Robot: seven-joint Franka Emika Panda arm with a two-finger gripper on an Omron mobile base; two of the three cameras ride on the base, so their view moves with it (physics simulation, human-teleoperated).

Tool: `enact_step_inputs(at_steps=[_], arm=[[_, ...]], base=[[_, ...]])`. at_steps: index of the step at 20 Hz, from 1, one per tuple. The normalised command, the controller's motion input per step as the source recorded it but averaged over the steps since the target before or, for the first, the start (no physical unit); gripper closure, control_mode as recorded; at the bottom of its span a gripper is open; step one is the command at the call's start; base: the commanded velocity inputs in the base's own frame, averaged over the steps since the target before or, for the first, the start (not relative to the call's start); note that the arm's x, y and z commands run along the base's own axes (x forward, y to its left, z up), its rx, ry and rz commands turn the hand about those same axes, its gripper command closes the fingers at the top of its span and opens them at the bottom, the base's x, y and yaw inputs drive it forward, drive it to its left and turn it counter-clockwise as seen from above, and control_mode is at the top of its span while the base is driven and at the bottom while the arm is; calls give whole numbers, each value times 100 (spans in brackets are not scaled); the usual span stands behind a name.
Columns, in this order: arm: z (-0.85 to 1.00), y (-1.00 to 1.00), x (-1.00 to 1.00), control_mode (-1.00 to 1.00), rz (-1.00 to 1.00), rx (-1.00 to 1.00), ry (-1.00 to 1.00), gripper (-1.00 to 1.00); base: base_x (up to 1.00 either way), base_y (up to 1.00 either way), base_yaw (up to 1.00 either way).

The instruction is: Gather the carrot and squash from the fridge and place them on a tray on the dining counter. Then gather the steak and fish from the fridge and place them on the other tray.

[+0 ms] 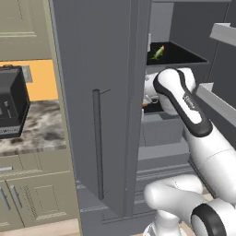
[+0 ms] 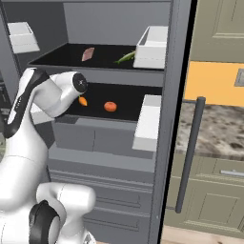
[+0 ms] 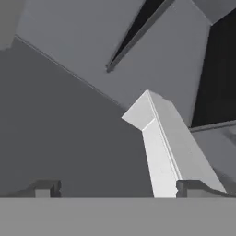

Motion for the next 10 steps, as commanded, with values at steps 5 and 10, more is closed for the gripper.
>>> enact_step_inputs(at_steps=[5,10], arm=[[0,51,-47,-100,22,0,-10,-100],[3,55,-46,-100,21,0,-12,-100]], base=[[0,0,0],[0,0,0]])
